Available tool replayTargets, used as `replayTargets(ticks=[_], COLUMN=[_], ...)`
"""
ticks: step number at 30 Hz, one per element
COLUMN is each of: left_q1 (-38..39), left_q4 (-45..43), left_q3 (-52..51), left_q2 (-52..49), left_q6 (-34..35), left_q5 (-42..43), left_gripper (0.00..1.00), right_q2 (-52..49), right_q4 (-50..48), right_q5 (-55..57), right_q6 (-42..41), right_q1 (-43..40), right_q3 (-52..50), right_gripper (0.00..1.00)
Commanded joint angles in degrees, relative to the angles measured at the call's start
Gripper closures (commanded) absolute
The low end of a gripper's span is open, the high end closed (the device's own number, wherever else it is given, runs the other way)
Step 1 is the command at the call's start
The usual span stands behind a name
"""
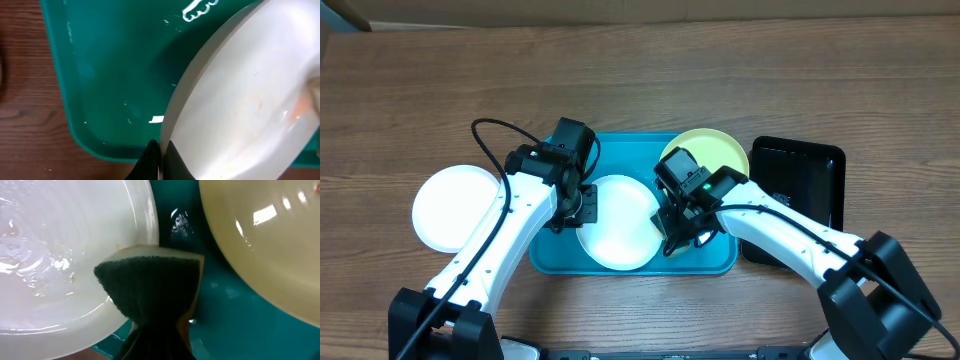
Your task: Clean dirty plates on tray and stack at the side
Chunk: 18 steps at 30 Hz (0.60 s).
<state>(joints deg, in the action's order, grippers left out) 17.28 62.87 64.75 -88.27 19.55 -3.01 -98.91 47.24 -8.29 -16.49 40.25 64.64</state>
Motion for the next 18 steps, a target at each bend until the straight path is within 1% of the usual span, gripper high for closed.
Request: replayTargets(ticks=[1, 4, 7, 11, 15, 18], left_q1=[0.0, 0.0, 0.0, 0.0, 0.2, 1.7], left_q4=[0.3, 0.9, 3.4, 4.9, 5.9, 6.1], left_q3=[0.4, 1.7, 4.7, 8.0, 10.1, 10.9], left_q2=[-0.1, -0.1, -0.1, -0.1, -0.1, -0.1], left_q6=[3.0, 3.9, 6.3, 7.1, 8.4, 8.4], left_q5=[-4.7, -6.7, -13.3, -18.8, -26.9, -35.1], left_gripper=[0.96, 0.96, 0.96, 0.96, 0.96, 0.96], right_q2=[5.8, 8.8, 11.4, 13.1, 13.4, 13.4], right_q4=[0.0, 0.6, 3.6, 6.6, 9.5, 11.7], right_q5=[2.8, 5.0, 8.9, 10.2, 10.2, 10.2], right_q6=[-0.9, -1.8, -5.0, -5.0, -5.0, -4.9], right_q1=[-0.5, -1.6, -4.3, -9.4, -15.9, -21.1], right_q3=[3.2, 3.3, 3.3, 3.3, 3.3, 3.3], right_gripper=[0.96, 0.96, 0.96, 0.96, 0.96, 0.96])
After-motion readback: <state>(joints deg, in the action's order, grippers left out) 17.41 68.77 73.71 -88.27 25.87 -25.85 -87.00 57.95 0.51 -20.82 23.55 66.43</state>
